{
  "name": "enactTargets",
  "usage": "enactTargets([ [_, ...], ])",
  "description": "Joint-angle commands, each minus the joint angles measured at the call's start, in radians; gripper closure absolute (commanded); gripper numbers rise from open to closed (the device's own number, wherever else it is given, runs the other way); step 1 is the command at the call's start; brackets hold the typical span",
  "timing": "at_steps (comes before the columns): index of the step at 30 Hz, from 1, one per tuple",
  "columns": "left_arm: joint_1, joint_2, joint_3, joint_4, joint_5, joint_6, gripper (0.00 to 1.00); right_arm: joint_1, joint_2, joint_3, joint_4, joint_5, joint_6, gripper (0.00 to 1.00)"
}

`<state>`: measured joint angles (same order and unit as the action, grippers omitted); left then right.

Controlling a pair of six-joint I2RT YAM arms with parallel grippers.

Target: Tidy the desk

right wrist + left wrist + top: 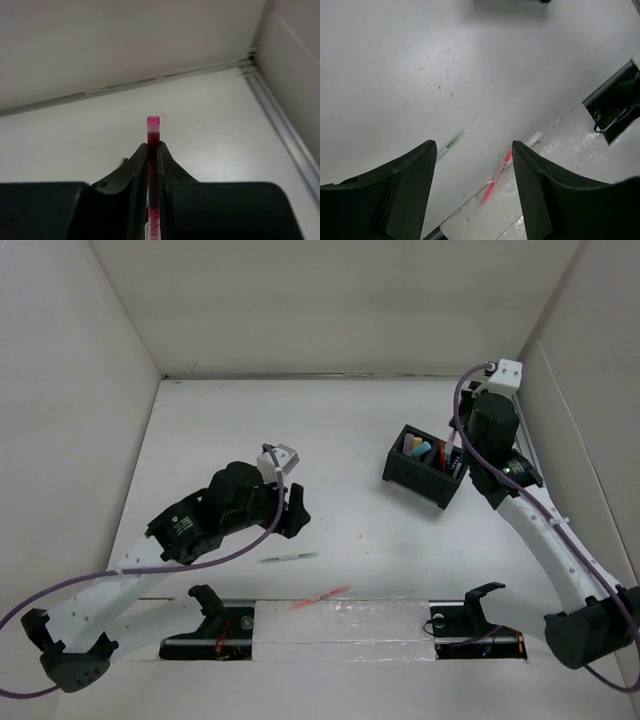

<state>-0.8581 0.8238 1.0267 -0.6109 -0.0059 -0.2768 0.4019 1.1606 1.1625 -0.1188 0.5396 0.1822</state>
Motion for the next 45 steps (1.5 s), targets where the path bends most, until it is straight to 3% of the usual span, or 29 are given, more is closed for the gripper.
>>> enactTargets([
  [1,-0.007,0.057,0.003,0.033,0.181,0.051,0.42,-0.115,-0.018,-0.093,-0.003,-0.048,-0.14,1.0],
  [5,-0.079,0.168,0.027,0.016,0.215,0.054,0.42,-0.202,0.004,-0.098,-0.004,-0.13,-0.206,1.0],
  [6,-0.17,0.219,0.029,0.008,0.198,0.041,0.4,-0.215,0.013,-0.103,0.008,-0.148,-0.245,1.0],
  [8,-0.222,0.235,0.027,0.026,0.153,0.028,0.39,-0.215,0.014,-0.109,0.008,-0.162,-0.262,1.0],
  [9,-0.34,0.27,0.026,0.036,0.121,-0.001,0.39,-0.224,0.014,-0.116,0.013,-0.171,-0.268,1.0],
  [12,-0.476,0.349,0.03,0.063,0.047,-0.065,0.38,-0.242,0.017,-0.178,0.07,-0.216,-0.267,1.0],
  [18,-0.486,0.362,-0.039,0.108,-0.114,-0.145,0.38,-0.278,0.066,-0.308,0.313,-0.294,-0.251,1.0],
  [22,-0.432,0.365,-0.048,0.125,-0.117,-0.211,0.39,-0.278,0.116,-0.303,0.396,-0.36,-0.257,1.0],
  [32,-0.432,0.413,0.006,0.057,-0.202,-0.305,0.4,-0.278,0.085,-0.279,0.449,-0.394,-0.257,1.0],
  [40,-0.432,0.482,0.047,-0.038,-0.325,-0.389,0.41,-0.302,0.077,-0.492,0.671,-0.446,-0.227,1.0],
  [43,-0.36,0.451,0.021,-0.021,-0.304,-0.41,0.41,-0.311,0.074,-0.526,0.682,-0.477,-0.224,1.0],
  [45,-0.303,0.423,-0.019,0.008,-0.257,-0.41,0.41,-0.311,0.065,-0.553,0.689,-0.483,-0.225,0.91],
])
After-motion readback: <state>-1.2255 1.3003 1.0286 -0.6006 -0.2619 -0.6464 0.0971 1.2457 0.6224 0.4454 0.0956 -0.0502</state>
